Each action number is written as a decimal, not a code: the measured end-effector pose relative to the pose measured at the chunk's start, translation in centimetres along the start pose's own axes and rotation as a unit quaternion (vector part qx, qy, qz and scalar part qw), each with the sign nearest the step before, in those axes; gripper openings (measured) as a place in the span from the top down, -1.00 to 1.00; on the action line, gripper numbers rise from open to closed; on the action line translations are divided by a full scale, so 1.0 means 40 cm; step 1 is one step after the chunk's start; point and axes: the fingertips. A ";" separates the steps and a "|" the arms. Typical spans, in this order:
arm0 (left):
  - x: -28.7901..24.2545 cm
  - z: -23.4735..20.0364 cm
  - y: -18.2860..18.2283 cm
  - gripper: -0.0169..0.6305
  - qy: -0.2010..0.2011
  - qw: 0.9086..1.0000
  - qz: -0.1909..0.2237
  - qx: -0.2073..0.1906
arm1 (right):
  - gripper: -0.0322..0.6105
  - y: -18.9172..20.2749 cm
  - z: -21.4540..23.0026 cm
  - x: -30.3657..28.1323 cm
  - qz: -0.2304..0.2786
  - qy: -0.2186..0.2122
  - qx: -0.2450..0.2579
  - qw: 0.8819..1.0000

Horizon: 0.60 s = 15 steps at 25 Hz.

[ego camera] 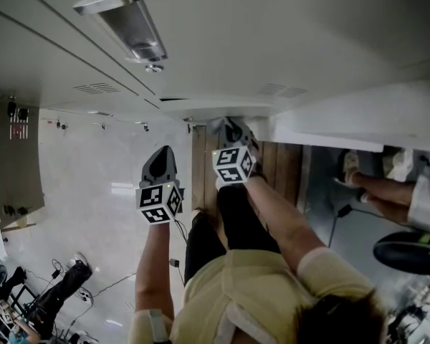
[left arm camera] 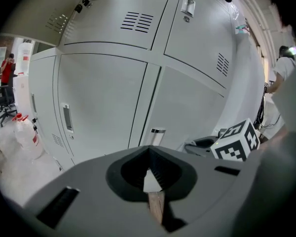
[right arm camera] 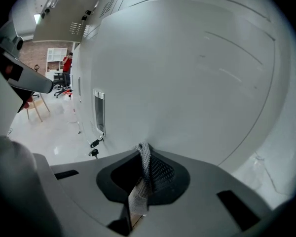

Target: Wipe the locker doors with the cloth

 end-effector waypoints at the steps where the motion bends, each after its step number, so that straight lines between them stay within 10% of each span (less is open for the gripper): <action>1: -0.004 0.005 -0.003 0.99 0.003 1.000 0.000 -0.001 | 0.84 0.003 0.010 0.001 -0.002 0.006 -0.004 1.000; 15: -0.034 0.054 -0.022 0.99 0.026 0.999 0.000 -0.019 | 0.84 0.036 0.112 0.023 -0.030 0.085 -0.065 0.994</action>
Point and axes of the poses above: the fingertips, and each gripper's own axes: x backward along the fingers, z to its right, y out of its underside, and after that the axes turned 11 degrees about -x, right-handed
